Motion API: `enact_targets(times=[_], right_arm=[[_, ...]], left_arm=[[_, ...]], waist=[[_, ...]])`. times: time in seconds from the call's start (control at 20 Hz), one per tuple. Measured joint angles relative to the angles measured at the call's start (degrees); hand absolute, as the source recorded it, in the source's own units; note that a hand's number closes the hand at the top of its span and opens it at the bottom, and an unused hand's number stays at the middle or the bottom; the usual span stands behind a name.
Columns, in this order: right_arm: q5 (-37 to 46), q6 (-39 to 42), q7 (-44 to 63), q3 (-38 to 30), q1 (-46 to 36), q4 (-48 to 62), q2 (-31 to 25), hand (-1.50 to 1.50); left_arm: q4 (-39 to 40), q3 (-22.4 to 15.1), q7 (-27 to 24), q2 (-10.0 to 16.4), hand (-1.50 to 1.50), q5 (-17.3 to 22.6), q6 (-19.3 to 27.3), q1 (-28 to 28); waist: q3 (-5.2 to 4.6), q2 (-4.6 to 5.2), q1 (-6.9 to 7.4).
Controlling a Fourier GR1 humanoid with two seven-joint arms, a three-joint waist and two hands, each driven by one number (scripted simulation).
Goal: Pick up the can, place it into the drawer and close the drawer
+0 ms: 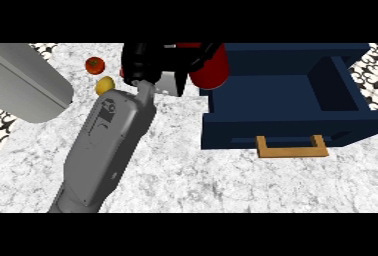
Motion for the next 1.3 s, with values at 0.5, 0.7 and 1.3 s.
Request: enact_targets(times=[0.5,0.7,1.3], right_arm=[[1.5,-1.5,1.7,1.4,-1.8,-1.7,1.0,-1.50],[2.1,-0.7,0.8,1.3,-2.3,-0.5,1.2,-1.50],[3.6,-1.7,1.6,3.0,-3.9,-0.9,0.4,-1.50]], left_arm=[[15.9,-1.7,-5.1,0.0,1.50,5.5,4.6,-13.6],[20.9,-4.0,-6.5,0.0,1.50,9.0,6.6,-18.1],[32.7,-12.5,-11.4,-0.1,1.50,21.7,11.4,-27.3]], waist=[[0.01,0.21,-0.78],[0.03,0.24,-1.05],[0.07,0.52,-2.44]])
